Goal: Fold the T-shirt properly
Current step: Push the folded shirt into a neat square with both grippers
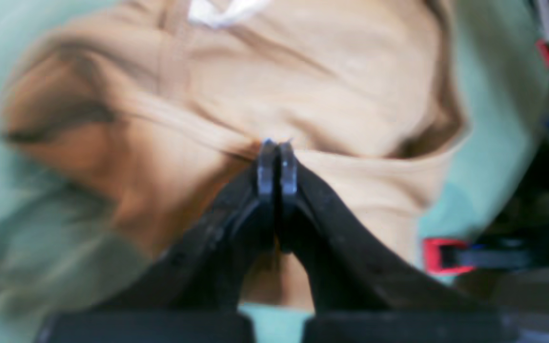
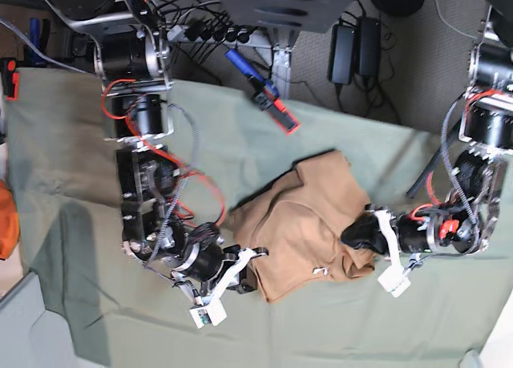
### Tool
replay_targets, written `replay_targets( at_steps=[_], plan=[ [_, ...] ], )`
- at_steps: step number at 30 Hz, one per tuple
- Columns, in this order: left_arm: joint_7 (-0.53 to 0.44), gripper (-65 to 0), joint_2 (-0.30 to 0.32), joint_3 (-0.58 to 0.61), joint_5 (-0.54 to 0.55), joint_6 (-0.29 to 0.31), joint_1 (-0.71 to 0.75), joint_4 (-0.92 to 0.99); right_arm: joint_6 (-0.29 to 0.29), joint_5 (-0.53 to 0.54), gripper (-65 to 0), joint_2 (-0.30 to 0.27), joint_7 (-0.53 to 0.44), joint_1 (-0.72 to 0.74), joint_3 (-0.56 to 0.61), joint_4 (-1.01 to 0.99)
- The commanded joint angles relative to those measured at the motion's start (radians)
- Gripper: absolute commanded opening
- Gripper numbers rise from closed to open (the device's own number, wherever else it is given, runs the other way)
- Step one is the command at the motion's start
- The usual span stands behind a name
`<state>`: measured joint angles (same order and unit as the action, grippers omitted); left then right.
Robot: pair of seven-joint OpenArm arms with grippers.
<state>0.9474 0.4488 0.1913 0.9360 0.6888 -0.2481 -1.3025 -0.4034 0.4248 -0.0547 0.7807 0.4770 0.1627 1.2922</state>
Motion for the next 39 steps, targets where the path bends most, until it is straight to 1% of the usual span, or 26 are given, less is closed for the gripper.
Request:
replay_targets(
  at_steps=[1,4,5,10,13,15,17,18,22,24,25,28,29,31,33,36,38,39],
  plan=[
    [-0.030,-65.0,0.015,-0.009,-0.015,0.009,-0.026,-0.003,-0.090,-0.008,-65.0,0.003,-0.024,0.031,0.018,-0.018],
    [-0.079,-65.0,0.023,-0.010,-0.112,0.009,-0.026,0.038,-0.090,-0.052,-65.0,0.003,-0.054,0.046,0.067,-0.100],
    [-0.099,-65.0,0.029,-0.009,-0.129,0.009,-0.026,0.056,-0.090,-0.065,-65.0,0.003,-0.068,0.047,0.076,-0.121],
    [-0.167,-65.0,0.053,-0.009,-0.157,0.009,-0.026,0.130,-0.090,-0.119,-65.0,0.002,-0.103,0.046,0.084,-0.187],
    [-0.208,-65.0,0.052,-0.010,-0.195,0.009,-0.026,0.151,-0.090,-0.116,-65.0,0.003,-0.104,0.046,0.085,-0.199],
    [-0.213,-65.0,0.053,-0.010,-0.194,0.009,-0.029,0.152,-0.090,-0.101,-65.0,0.002,-0.104,0.046,0.084,-0.196],
    [-0.182,-65.0,0.056,-0.011,-0.178,0.009,-0.039,0.150,-0.090,-0.097,-65.0,0.003,-0.103,0.046,0.084,-0.183],
    [-0.149,-65.0,0.061,-0.015,-0.146,0.009,-0.044,0.146,-0.090,-0.092,-65.0,0.002,-0.096,0.045,0.084,-0.173],
    [0.012,-65.0,0.115,-0.063,0.064,0.009,-0.039,0.071,-0.090,-0.084,-65.0,-0.002,-0.069,0.040,0.058,-0.119],
    [0.070,-65.0,0.140,-0.107,0.154,0.009,-0.027,0.020,-0.090,-0.084,-65.0,-0.007,-0.069,0.041,0.034,-0.102],
    [0.097,-65.0,0.148,-0.127,0.179,0.009,-0.020,0.003,-0.090,-0.084,-65.0,-0.012,-0.070,0.042,0.022,-0.096],
    [0.153,-65.0,0.156,-0.147,0.174,0.009,-0.014,-0.005,-0.090,-0.085,-65.0,-0.036,-0.073,0.043,-0.002,-0.096],
    [0.157,-65.0,0.158,-0.147,0.173,0.009,-0.007,-0.005,-0.090,-0.085,-65.0,-0.048,-0.074,0.043,-0.004,-0.098],
    [0.141,-65.0,0.159,-0.147,0.173,0.009,0.022,-0.005,-0.090,-0.084,-65.0,-0.065,-0.073,0.042,-0.004,-0.104],
    [0.097,-65.0,0.157,-0.146,0.158,0.009,0.059,-0.005,-0.090,-0.084,-65.0,-0.067,-0.068,0.040,-0.004,-0.114],
    [0.011,-65.0,0.141,-0.146,0.058,0.009,0.106,-0.005,-0.090,-0.061,-65.0,-0.061,-0.066,0.030,-0.003,-0.132],
    [-0.029,-65.0,0.121,-0.146,-0.007,0.009,0.118,-0.005,-0.090,-0.039,-65.0,-0.061,-0.065,0.010,-0.003,-0.131],
    [-0.038,-65.0,0.109,-0.146,-0.023,0.009,0.118,-0.004,-0.090,-0.031,-65.0,-0.061,-0.065,-0.001,-0.003,-0.131]
  ],
)
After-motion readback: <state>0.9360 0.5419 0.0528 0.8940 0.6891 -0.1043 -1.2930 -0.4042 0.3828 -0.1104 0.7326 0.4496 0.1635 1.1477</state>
